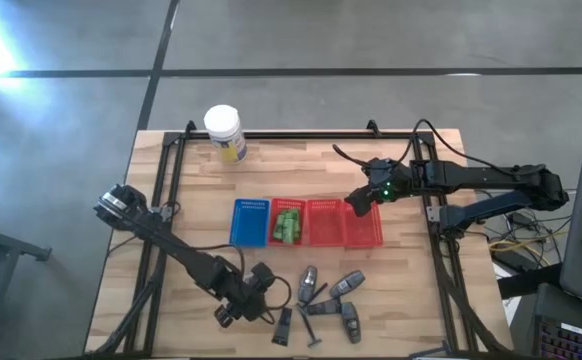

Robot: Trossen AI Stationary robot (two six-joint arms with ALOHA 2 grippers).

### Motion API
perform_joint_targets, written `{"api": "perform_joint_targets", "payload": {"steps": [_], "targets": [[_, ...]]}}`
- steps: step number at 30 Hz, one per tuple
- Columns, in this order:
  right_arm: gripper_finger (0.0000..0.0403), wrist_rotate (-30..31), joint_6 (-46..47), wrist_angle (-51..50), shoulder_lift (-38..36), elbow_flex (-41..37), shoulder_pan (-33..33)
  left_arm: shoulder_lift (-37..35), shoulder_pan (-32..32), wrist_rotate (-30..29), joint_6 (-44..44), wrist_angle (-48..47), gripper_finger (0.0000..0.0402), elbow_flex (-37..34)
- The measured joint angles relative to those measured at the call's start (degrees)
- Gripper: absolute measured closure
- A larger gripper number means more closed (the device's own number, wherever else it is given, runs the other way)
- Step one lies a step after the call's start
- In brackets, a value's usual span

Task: Pick & Place Travel size toiletries
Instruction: Put the gray deodorant into the right red basket

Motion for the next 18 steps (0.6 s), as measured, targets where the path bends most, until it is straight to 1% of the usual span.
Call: {"api": "perform_joint_targets", "payload": {"steps": [7, 13, 18], "targets": [[0.0081, 0.12, -0.1, -0.02, 0.0, 0.0, 0.0, -0.02, 0.2, -0.04, -2.5, 0.77, 0.0167, 0.95], [0.0068, 0.17, -0.22, -0.02, 0.0, 0.0, 0.0, -0.07, 0.19, -0.04, -2.34, 1.08, 0.0168, 0.77], [0.0061, 0.17, -0.18, -0.04, 0.0, 0.0, 0.02, -0.09, 0.15, -0.03, -2.57, 3.17, 0.0168, -0.27]]}}
